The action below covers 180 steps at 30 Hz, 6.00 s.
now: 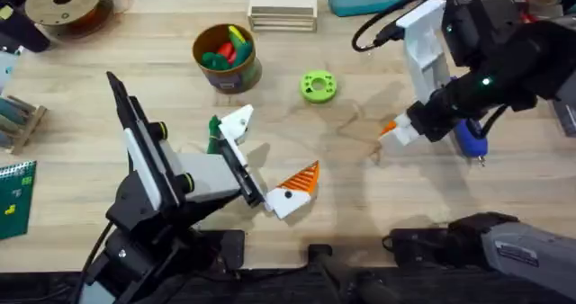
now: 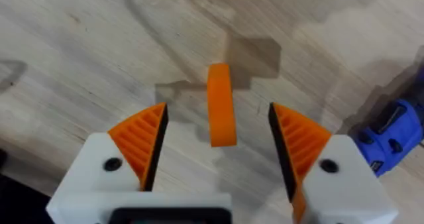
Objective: Pick up the gripper from the table and insert it into the empty holder that is missing its gripper. Then pick up a screw, insert it into the mounting hole, and use the screwdriver to tighten it. Finally, clean up the table by picking up the vegetable and placing it into the bucket.
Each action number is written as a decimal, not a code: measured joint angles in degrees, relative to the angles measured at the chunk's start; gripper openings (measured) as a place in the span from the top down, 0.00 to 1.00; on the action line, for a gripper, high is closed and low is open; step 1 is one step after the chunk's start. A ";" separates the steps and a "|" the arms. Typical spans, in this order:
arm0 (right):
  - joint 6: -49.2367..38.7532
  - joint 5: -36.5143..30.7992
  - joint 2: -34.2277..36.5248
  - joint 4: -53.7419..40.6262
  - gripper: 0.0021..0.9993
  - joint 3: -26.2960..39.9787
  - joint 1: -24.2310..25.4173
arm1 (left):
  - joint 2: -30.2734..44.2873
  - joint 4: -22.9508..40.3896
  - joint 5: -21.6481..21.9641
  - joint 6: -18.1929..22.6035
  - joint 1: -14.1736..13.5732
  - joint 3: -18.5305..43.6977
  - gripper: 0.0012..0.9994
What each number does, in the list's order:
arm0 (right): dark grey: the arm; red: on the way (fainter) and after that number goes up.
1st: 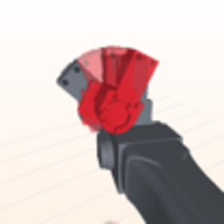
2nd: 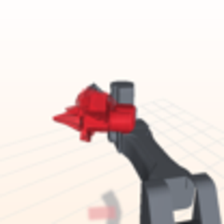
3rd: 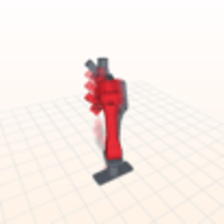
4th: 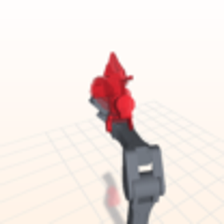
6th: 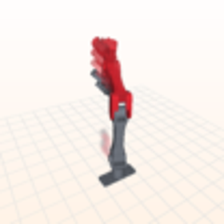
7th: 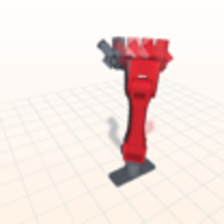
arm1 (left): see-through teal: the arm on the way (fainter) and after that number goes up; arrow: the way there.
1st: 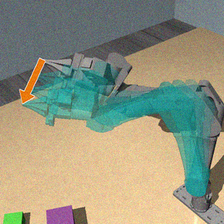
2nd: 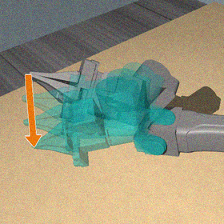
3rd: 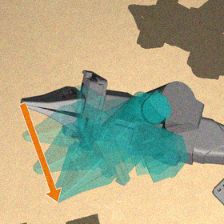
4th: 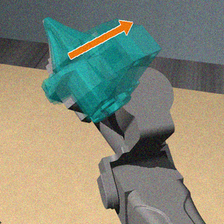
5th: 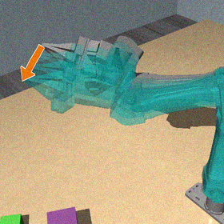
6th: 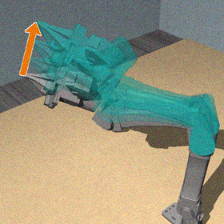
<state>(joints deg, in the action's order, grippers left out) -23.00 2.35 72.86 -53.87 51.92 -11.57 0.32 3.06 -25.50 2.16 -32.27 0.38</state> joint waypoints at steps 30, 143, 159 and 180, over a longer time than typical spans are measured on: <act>-0.45 -0.64 0.87 0.38 0.98 0.07 0.00 | -0.02 -0.01 0.00 -0.01 0.00 0.00 0.01; 88.82 74.94 32.75 81.26 0.98 0.40 -18.64 | 0.00 0.38 7.00 -17.41 0.87 0.00 0.01; 86.88 79.62 33.40 80.65 0.98 0.42 -17.75 | -0.02 0.19 1.95 -17.15 1.11 0.02 0.01; 86.00 81.72 33.44 84.93 0.39 0.42 -18.50 | 0.00 0.23 -2.30 -16.36 0.92 0.09 0.01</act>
<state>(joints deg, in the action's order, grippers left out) 62.99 84.07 106.30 31.06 52.34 -30.07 0.32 3.29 -27.80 -14.20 -31.35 0.47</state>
